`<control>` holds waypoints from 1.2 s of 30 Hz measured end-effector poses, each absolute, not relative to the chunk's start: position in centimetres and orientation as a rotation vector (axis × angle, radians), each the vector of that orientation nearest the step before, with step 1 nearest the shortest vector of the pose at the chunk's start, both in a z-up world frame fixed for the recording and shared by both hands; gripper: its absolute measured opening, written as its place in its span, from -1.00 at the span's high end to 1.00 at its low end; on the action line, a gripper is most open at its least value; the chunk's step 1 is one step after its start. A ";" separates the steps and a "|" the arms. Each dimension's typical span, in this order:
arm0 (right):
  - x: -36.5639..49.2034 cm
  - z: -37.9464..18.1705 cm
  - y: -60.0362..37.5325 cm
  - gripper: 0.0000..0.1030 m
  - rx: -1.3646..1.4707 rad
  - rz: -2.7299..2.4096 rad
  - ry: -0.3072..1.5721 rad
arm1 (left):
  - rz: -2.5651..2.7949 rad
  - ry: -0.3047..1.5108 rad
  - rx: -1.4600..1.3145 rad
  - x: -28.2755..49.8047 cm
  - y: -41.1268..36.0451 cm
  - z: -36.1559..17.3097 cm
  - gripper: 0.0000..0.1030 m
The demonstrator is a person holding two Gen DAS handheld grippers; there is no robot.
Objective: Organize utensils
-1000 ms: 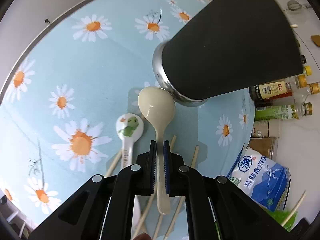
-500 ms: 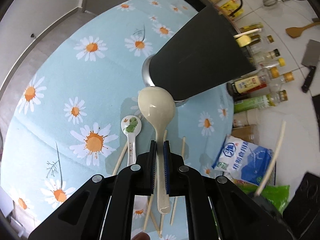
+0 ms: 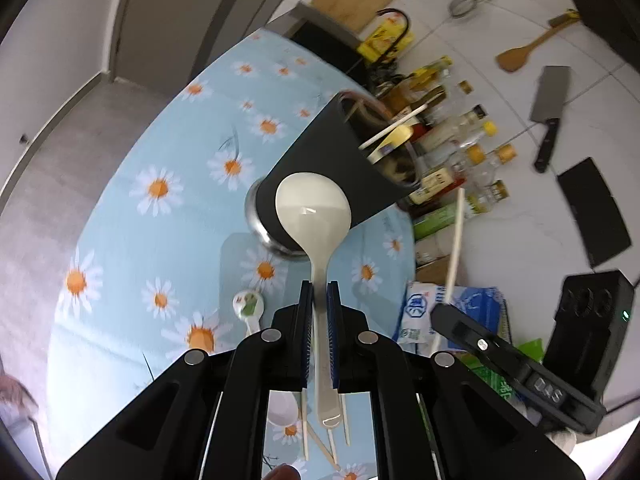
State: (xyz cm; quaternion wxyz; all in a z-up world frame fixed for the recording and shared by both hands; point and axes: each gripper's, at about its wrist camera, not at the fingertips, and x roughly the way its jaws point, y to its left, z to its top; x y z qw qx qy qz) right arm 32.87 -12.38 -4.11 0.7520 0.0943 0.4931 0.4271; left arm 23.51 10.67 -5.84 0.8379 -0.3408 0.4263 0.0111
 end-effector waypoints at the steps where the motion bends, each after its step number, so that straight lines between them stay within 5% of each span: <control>1: 33.0 -3.9 -12.1 0.89 0.205 0.922 1.064 | 0.011 0.893 -0.717 23.5 10.9 -5.5 0.88; 36: 39.5 4.7 -10.0 0.89 0.414 0.870 0.418 | -0.229 0.491 -0.379 31.5 12.4 6.0 0.88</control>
